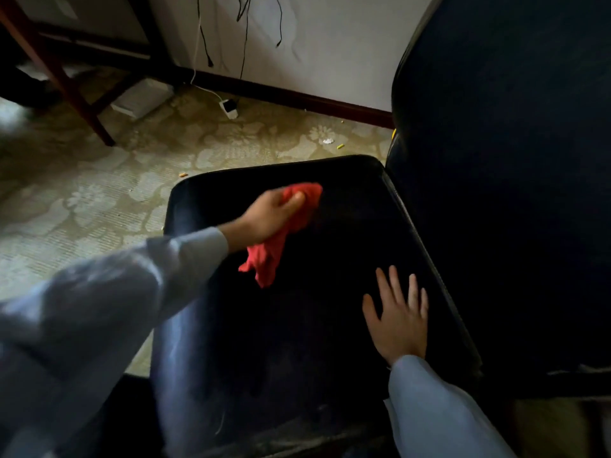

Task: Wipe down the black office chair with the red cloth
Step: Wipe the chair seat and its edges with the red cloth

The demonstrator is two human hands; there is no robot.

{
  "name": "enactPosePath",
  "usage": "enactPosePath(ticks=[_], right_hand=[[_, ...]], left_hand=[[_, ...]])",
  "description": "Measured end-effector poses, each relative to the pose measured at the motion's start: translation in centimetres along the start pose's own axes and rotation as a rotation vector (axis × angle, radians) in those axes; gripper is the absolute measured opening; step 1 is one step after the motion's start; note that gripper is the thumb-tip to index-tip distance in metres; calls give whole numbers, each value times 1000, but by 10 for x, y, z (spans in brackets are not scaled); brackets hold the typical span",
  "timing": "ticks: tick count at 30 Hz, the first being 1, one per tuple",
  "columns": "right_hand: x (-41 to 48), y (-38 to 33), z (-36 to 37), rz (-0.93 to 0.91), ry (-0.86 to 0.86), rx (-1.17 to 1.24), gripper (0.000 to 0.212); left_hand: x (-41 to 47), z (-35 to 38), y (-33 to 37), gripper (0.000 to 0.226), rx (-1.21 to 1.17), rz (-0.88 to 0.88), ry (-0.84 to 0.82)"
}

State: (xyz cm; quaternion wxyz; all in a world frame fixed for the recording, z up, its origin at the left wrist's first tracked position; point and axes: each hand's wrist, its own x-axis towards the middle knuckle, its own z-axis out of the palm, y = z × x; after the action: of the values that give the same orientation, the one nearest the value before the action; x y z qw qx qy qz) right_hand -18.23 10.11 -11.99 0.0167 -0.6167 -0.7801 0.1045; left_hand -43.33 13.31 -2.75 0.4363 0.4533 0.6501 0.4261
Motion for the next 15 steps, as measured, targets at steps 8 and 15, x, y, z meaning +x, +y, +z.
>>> enactPosePath(ticks=[8,15], right_hand=[[0,-1,-1,9,-14,2,82],[2,0,3,-12,29,42,75]], left_hand=[[94,-13,-28,44,941,-12,141],[86,31,-58,51,1245,135,72]])
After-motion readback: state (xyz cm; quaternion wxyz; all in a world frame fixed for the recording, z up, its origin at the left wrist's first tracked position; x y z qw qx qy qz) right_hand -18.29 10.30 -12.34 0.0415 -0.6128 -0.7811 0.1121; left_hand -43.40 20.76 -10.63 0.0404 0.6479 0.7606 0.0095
